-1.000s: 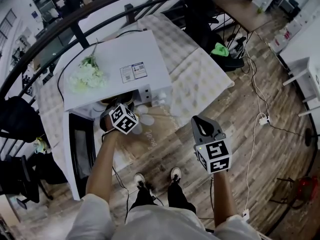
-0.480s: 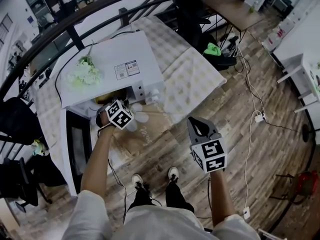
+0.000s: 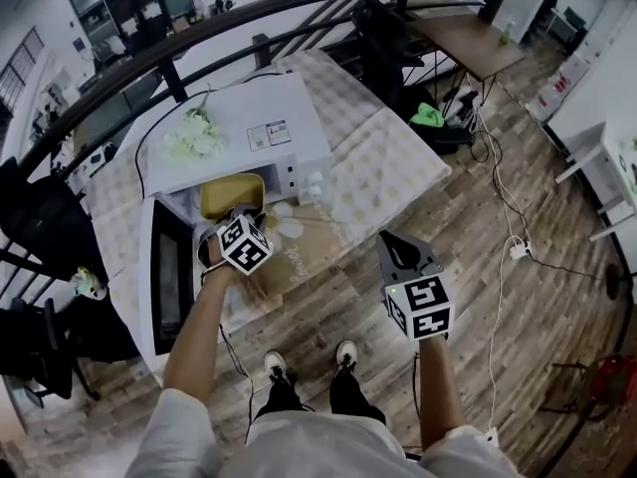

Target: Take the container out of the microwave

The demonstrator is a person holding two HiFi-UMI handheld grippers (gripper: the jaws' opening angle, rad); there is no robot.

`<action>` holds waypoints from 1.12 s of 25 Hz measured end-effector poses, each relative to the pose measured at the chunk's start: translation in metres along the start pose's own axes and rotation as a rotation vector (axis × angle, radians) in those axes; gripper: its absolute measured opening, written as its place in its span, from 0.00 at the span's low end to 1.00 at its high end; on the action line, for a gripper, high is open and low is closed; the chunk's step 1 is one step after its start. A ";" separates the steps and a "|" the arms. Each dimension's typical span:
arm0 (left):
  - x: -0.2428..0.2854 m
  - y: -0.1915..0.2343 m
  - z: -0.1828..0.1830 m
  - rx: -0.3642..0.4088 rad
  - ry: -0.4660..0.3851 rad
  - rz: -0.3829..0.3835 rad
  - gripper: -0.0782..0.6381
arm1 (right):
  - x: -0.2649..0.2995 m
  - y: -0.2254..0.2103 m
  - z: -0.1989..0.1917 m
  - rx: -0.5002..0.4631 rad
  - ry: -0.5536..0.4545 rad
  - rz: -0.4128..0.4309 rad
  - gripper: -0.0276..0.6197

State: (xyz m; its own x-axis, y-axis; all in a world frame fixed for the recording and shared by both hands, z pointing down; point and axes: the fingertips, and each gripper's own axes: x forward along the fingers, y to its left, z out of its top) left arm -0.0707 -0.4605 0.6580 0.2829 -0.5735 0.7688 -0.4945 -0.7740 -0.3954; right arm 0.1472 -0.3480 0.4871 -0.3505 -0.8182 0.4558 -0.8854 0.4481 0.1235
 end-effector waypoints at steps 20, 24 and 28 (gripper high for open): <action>-0.183 -0.006 0.043 -0.059 -0.227 0.231 0.16 | -0.041 0.029 0.086 -0.118 -0.178 0.058 0.06; -0.223 0.013 0.042 -0.114 -0.281 0.313 0.16 | -0.040 0.043 0.105 -0.161 -0.212 0.085 0.06; -0.268 0.034 0.039 -0.189 -0.367 0.381 0.16 | -0.043 0.058 0.127 -0.186 -0.251 0.107 0.06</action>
State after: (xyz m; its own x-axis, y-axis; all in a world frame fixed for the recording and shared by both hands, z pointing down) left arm -0.1317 -0.3439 0.4189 0.3060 -0.8852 0.3505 -0.7469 -0.4515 -0.4882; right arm 0.0724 -0.3327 0.3629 -0.5232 -0.8157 0.2467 -0.7765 0.5756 0.2564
